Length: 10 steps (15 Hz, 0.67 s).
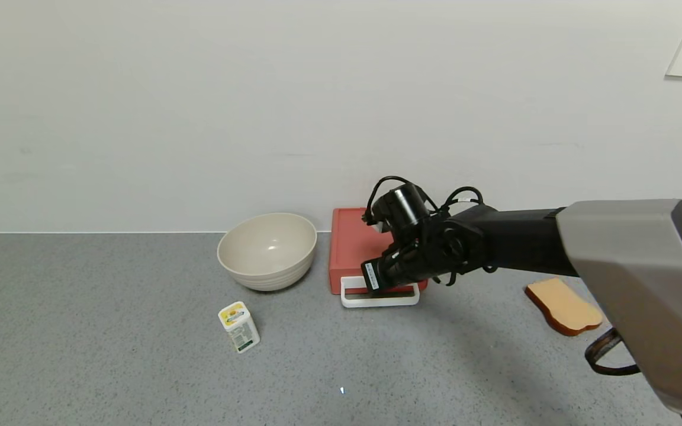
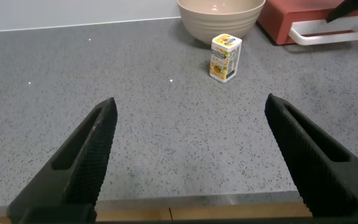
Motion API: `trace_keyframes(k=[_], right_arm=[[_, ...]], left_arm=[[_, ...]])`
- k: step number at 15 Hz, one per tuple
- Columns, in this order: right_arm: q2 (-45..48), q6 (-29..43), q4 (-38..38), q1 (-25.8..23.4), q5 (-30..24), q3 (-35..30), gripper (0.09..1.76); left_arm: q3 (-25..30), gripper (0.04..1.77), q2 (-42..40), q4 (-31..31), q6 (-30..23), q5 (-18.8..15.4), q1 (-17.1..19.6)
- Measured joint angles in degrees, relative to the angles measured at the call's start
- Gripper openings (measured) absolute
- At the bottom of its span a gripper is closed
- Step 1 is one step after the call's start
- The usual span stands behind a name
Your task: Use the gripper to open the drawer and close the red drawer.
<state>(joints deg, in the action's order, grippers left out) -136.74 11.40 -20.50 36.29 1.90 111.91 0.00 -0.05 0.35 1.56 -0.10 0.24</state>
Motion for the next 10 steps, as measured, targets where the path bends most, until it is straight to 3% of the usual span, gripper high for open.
trace_keyframes(k=[5, 10], right_arm=[[10.8, -4.2, -3.5, 0.6, -0.2, -3.5, 0.12], [22.4, -12.0, -1.6, -1.8, -1.1, -15.4, 0.12]], left_arm=[[0.0, 1.72, 0.0, 0.0, 0.0, 0.0, 0.0], [0.0, 1.72, 0.0, 0.0, 0.0, 0.0, 0.0]])
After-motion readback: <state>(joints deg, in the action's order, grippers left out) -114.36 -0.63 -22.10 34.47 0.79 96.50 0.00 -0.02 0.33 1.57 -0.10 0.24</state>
